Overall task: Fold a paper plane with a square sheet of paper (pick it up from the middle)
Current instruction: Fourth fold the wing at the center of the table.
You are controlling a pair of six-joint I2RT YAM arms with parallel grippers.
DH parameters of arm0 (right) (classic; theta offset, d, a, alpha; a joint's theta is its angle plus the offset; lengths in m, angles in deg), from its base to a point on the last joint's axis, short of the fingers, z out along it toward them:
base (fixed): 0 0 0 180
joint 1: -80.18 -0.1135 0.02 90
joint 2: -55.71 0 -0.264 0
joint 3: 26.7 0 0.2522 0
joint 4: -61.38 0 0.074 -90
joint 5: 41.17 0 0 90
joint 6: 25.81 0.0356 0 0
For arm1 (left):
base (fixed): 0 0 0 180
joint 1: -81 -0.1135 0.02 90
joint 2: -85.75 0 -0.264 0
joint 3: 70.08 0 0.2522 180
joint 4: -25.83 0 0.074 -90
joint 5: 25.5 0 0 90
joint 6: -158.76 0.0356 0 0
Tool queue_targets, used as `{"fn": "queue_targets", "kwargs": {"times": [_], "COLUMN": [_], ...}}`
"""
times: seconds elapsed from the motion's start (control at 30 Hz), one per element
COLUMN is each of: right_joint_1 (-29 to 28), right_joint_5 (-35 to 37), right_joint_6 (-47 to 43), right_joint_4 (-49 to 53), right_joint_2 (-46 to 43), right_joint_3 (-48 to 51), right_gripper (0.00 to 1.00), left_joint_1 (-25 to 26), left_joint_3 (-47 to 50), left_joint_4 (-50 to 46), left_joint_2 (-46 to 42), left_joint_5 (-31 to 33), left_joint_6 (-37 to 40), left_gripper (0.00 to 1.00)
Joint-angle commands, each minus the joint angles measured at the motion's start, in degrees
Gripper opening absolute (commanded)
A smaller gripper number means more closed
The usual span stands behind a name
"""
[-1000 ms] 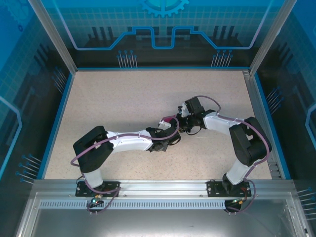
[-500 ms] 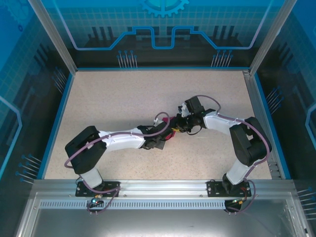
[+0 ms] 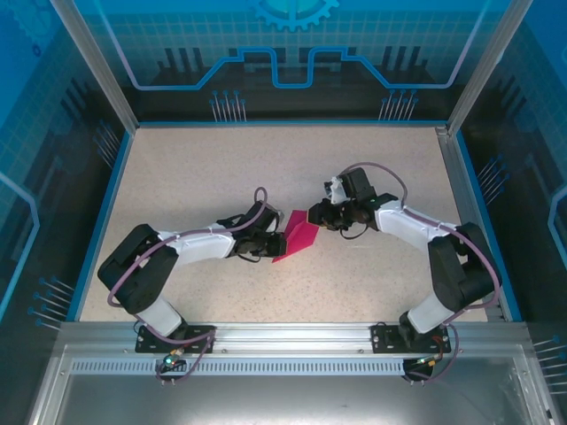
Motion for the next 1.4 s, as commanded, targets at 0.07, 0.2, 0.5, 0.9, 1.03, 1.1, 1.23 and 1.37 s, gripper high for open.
{"fn": "queue_targets", "kwargs": {"times": [0.07, 0.2, 0.5, 0.9, 1.03, 1.1, 1.23, 1.37], "right_joint_1": [-4.48, -6.73, -6.12, -5.11, -5.09, -5.14, -5.18, -5.12], "right_joint_5": [-2.72, -1.4, 2.36, 1.56, 0.86, 0.74, 0.64, 0.7], "right_joint_6": [-1.38, -0.92, 0.47, 0.91, 0.78, 0.78, 0.82, 0.95], "right_joint_4": [-1.21, -0.87, -0.2, -0.71, -0.81, -0.89, -0.72, -0.7], "right_joint_2": [5.06, 8.45, 12.44, 13.86, 14.05, 13.86, 13.45, 13.04], "right_joint_3": [-3.73, -6.55, -7.63, -7.57, -7.93, -7.96, -7.91, -7.51], "right_gripper": [0.21, 0.19, 0.18, 0.18, 0.18, 0.18, 0.18, 0.19], "left_joint_1": [-2.65, -3.84, -4.97, -4.95, -4.86, -4.79, -3.98, -2.65], "left_joint_3": [1.31, 1.81, 2.31, 2.37, 1.82, 1.99, 1.81, 0.87], "left_joint_4": [5.22, 6.29, 6.34, 4.97, 3.66, 3.8, 3.14, 2.11], "left_joint_2": [0.82, 1.29, 1.34, 1.47, 1.49, 1.06, -0.52, -1.3], "left_joint_5": [-9.6, -11.48, -13.0, -14.74, -14.24, -13.93, -10.96, -7.65], "left_joint_6": [-2.71, -3.48, -3.12, -1.33, -0.55, -0.37, 0.28, 1.22], "left_gripper": [0.11, 0.11, 0.18, 0.28, 0.31, 0.34, 0.41, 0.46]}}
